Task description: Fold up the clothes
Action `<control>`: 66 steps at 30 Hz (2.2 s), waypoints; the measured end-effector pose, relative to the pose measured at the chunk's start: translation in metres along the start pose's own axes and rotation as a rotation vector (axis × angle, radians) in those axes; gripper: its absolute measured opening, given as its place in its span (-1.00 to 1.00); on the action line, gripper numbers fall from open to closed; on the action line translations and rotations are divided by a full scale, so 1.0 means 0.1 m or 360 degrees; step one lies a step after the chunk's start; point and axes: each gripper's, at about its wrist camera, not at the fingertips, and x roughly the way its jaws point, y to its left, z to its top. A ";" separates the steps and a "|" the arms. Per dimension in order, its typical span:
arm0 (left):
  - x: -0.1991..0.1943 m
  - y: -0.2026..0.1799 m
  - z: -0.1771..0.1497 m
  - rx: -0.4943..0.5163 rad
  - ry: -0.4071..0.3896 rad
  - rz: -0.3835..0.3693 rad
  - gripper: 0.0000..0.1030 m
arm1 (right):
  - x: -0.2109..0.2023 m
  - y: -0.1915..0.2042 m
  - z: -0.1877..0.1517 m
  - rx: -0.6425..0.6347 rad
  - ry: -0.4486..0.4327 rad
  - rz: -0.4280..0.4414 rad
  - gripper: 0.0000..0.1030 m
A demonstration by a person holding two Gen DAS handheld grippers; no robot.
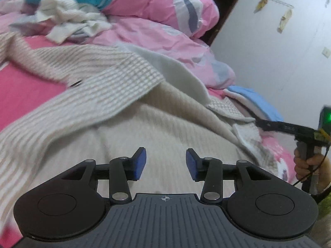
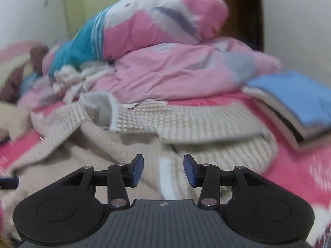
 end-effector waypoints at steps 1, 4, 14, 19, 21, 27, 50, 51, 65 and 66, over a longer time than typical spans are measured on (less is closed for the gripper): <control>0.10 -0.02 0.02 0.0046 -0.0021 0.0035 -0.18 | 0.13 0.06 0.06 -0.0035 0.0018 -0.0003 -0.13; 0.34 -0.04 0.04 0.0196 -0.0112 0.0163 -0.18 | 0.46 0.13 0.22 -0.0063 0.0089 0.0043 -0.15; 0.60 0.18 -0.01 0.0205 -0.0257 0.0197 -0.18 | 1.35 0.74 0.19 -0.0866 0.0106 -0.0157 -0.24; 0.62 0.23 0.01 0.0164 -0.0349 0.0162 -0.18 | 1.51 0.54 0.63 -0.0531 0.0001 -0.0112 -0.84; 0.65 0.25 0.01 0.0141 -0.0371 0.0185 -0.18 | 1.54 0.42 0.90 -0.0395 -0.0070 -0.0105 -0.85; 0.66 0.36 -0.02 0.0053 -0.0406 0.0171 -0.18 | 1.98 0.29 1.60 -0.0291 -0.0184 -0.0274 -0.87; 0.69 0.51 -0.06 -0.0075 -0.0410 0.0104 -0.18 | 2.66 -0.57 1.87 0.0119 0.0130 -0.0323 -0.13; 0.69 0.52 -0.06 -0.0083 -0.0411 0.0098 -0.18 | 2.50 -0.60 1.91 0.0191 0.0138 -0.0236 -0.11; 0.69 0.58 -0.08 -0.0131 -0.0422 0.0047 -0.18 | 3.16 0.90 1.89 0.0240 0.0640 0.0439 0.08; 0.69 0.59 -0.08 -0.0139 -0.0426 0.0037 -0.18 | 3.30 1.00 1.87 0.0212 0.0665 0.0413 0.04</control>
